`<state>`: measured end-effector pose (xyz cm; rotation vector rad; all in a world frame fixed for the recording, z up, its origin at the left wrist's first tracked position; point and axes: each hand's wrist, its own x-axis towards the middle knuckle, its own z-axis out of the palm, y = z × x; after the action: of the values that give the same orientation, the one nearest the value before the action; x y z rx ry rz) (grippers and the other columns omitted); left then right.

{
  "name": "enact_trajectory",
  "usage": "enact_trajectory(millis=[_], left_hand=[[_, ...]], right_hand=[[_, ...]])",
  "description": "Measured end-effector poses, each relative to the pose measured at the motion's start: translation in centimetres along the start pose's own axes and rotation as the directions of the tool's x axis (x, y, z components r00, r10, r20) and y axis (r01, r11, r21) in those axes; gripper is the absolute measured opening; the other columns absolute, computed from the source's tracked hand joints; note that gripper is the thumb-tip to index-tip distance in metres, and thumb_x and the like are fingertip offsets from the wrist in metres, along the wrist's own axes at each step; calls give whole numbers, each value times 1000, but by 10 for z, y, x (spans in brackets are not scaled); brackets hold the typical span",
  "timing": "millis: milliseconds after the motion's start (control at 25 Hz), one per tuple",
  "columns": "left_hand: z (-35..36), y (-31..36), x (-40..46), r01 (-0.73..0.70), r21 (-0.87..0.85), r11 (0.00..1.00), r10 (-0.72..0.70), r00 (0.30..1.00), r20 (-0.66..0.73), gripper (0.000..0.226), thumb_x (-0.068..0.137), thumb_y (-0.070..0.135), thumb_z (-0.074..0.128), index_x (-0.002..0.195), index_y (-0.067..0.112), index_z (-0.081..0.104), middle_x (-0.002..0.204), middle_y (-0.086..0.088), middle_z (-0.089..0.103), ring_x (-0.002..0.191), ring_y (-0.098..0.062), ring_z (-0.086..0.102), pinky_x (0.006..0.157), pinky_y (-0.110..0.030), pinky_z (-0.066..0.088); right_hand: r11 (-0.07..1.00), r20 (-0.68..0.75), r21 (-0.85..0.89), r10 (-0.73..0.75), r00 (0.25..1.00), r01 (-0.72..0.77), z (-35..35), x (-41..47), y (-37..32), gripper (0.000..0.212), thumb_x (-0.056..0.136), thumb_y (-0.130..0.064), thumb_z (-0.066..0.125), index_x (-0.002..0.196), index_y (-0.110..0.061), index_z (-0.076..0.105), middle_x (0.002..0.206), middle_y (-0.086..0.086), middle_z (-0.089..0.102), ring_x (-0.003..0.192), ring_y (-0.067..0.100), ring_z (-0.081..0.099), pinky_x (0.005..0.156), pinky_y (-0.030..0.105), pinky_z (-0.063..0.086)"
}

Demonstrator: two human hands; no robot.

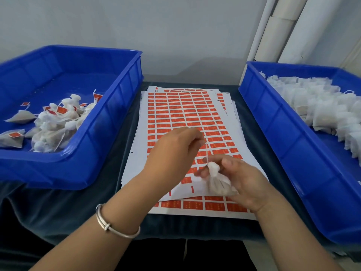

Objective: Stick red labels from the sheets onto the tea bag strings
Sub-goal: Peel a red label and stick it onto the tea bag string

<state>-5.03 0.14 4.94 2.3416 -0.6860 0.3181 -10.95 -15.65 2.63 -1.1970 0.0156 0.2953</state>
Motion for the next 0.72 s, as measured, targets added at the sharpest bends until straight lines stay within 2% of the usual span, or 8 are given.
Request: enact_trajectory(millis=[160,240,280,360,440,520,640,720], left_hand=[[-1,4,-4,-27,-92,995,27,1000,4,9,91,24,58,87,33,57,77,27,49,68,4,51,60,-3,37],[3,-5,-15,103,-164,981,-98,995,33,12,89,32,59,87,41,51,78,31,50,75,8,54,59,-2,39],[6,-12,-22,189,-176,966,-177,981,81,11,87,39,59,93,42,51,87,32,52,82,8,55,65,-2,40],[18,-28,-40,313,-20,950,-300,924,237,43,81,54,59,120,39,47,118,26,49,112,-1,49,94,-22,43],[31,-43,-53,262,241,935,-333,881,336,74,78,67,54,140,32,31,146,15,32,137,-12,28,115,-41,19],[39,-50,-58,223,311,924,-320,896,308,83,77,72,49,145,30,24,154,11,20,143,-13,14,115,-40,2],[43,-52,-58,230,276,933,-304,914,268,79,78,71,48,144,31,30,154,10,22,143,-13,14,114,-37,2],[44,-52,-57,215,281,935,-287,926,245,71,82,67,47,142,31,36,153,9,26,142,-13,18,115,-36,6]], right_hand=[[991,-6,78,-108,994,108,-1,9,-8,24,82,-14,52,75,-11,74,71,9,69,76,20,68,78,28,55],[986,-70,115,-117,991,124,2,10,-8,20,81,-11,50,76,-8,69,63,7,61,64,17,61,76,31,54],[982,-102,138,-113,988,126,2,9,-6,15,81,-11,50,77,-6,64,59,6,55,59,16,56,75,32,54],[978,-170,164,-103,980,131,3,6,-1,11,83,-10,50,77,-5,57,54,3,46,51,13,46,66,31,50],[977,-224,173,-83,971,123,5,1,7,19,89,-7,46,73,-7,56,52,2,41,48,12,39,56,28,45],[975,-236,194,-58,970,106,9,-1,13,28,91,-5,41,65,-11,51,51,2,38,47,12,36,50,26,42],[984,-254,160,-40,966,83,18,-3,19,27,73,-6,48,48,-16,46,49,1,35,45,11,32,46,23,40],[996,-294,82,-12,956,38,22,-3,22,34,73,-3,49,42,-19,48,47,1,31,43,11,29,43,23,38]])
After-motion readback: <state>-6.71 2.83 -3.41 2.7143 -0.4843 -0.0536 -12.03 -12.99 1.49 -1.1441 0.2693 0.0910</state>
